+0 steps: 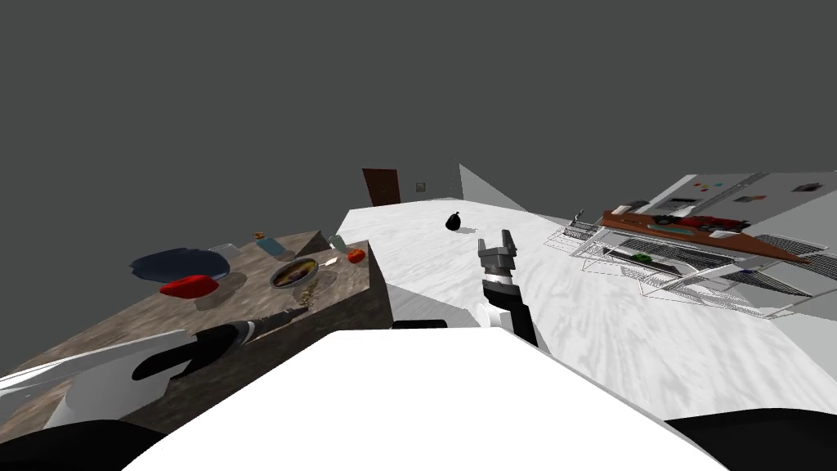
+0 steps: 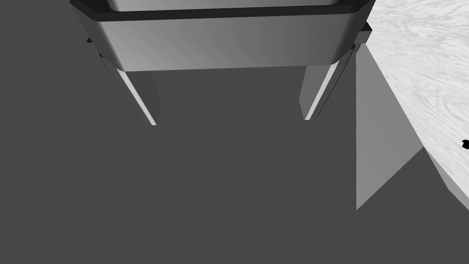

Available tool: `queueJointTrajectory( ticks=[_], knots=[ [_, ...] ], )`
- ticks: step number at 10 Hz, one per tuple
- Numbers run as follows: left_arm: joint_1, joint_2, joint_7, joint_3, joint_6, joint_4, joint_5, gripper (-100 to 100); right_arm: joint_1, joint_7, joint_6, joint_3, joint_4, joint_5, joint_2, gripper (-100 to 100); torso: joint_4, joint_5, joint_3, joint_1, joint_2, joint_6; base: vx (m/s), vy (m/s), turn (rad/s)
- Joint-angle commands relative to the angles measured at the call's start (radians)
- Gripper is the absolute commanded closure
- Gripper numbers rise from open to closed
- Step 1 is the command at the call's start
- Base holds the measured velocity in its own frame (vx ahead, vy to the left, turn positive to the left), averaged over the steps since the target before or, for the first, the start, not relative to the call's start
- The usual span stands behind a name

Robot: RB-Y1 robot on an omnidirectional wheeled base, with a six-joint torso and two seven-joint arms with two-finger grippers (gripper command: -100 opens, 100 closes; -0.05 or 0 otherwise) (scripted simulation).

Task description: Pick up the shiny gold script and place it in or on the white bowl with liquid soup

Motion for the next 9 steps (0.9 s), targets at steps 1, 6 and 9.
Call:
queueJointTrajectory(
  ticks=[1, 6, 9],
  knots=[
    [0.001, 0.031, -0.007, -0.018, 0.025, 0.018, 0.029, -100, 0.000, 0.000, 0.000, 0.000, 0.000, 0.000, 0.000, 0, 0.000, 0.000, 0.000, 0.000, 0.000, 0.000, 0.223, 0.039, -0.117],
    [-0.002, 0.075, -0.011, -0.064, 0.051, 0.046, 0.084, -100, 0.000, 0.000, 0.000, 0.000, 0.000, 0.000, 0.000, 0, 0.000, 0.000, 0.000, -0.001, 0.000, 0.000, 0.177, 0.016, -0.058],
    [-0.015, 0.028, -0.023, -0.076, 0.052, 0.072, 0.065, -100, 0.000, 0.000, 0.000, 0.000, 0.000, 0.000, 0.000, 0, 0.002, 0.000, 0.006, -0.003, 0.011, -0.001, 0.022, 0.010, -0.046]
  ],
)
